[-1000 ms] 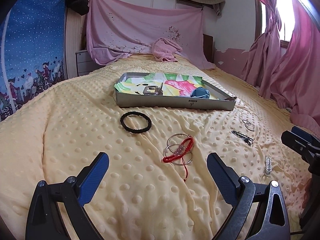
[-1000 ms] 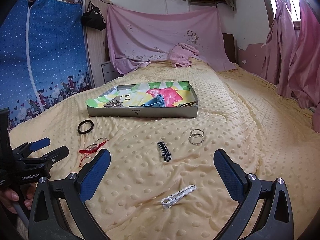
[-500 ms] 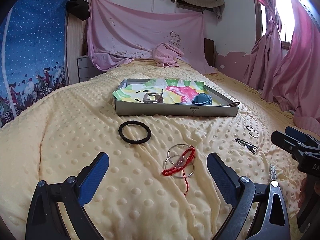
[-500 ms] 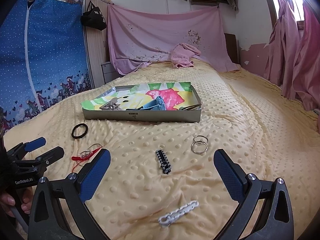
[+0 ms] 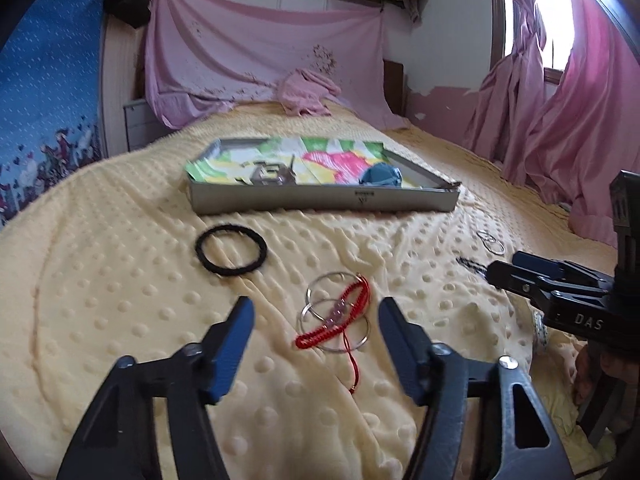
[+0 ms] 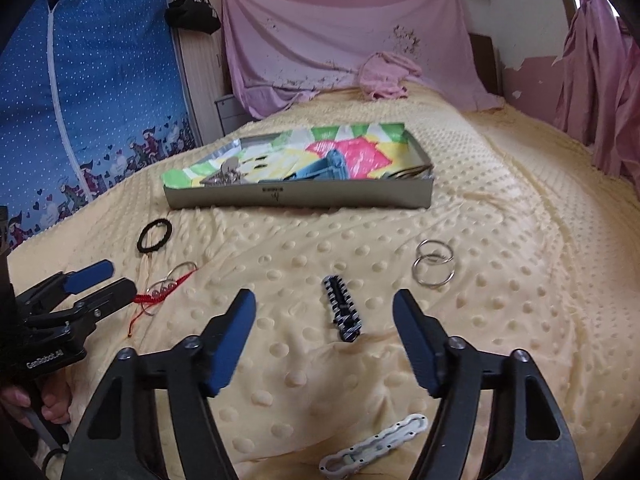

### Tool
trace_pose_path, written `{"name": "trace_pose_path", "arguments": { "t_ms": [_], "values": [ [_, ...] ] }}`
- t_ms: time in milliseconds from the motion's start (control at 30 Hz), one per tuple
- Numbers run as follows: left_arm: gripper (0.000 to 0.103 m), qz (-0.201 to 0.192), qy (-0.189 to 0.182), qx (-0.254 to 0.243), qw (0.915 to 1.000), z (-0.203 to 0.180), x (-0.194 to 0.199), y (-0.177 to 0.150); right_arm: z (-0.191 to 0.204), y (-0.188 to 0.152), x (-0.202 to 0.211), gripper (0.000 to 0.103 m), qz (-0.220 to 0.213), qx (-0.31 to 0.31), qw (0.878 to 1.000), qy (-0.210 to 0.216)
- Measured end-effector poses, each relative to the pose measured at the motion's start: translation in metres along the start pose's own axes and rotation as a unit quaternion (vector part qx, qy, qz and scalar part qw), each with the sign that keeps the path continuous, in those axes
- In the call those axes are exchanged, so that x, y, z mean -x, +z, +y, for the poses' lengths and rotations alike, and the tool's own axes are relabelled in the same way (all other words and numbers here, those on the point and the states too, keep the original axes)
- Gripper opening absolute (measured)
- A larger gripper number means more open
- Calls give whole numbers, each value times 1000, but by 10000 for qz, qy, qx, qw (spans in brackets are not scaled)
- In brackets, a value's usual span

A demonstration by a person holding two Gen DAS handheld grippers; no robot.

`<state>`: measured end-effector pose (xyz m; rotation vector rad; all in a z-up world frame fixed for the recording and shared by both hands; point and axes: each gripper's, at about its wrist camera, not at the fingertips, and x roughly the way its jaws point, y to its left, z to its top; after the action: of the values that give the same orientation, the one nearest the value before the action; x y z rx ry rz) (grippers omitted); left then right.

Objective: Organize jewelry
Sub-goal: 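Grasp the red string with rings using the left tool while the right tool grasps the striped clip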

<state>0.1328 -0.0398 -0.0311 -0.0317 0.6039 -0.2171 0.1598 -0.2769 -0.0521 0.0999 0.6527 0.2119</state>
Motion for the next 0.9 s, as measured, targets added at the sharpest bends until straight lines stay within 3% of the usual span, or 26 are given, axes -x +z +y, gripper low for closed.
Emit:
{"name": "trace_pose_path", "arguments": {
  "t_ms": [267,567,767,900],
  "values": [
    [34,452,-188,-48,9988,-4,-19,-6,1,-3,-23,45,333,-29,9993,158],
    [12,494,-222,122,9985,3,-17,-9,3,-6,-24,27,343,-16,9991,268],
    [8,458,-267,-49,9986,-5,-8,-12,6,-6,-22,15,330,59,9989,313],
    [7,389,-341,-59,9986,-6,-3,-12,9,-7,-19,14,322,113,9987,377]
  ]
}}
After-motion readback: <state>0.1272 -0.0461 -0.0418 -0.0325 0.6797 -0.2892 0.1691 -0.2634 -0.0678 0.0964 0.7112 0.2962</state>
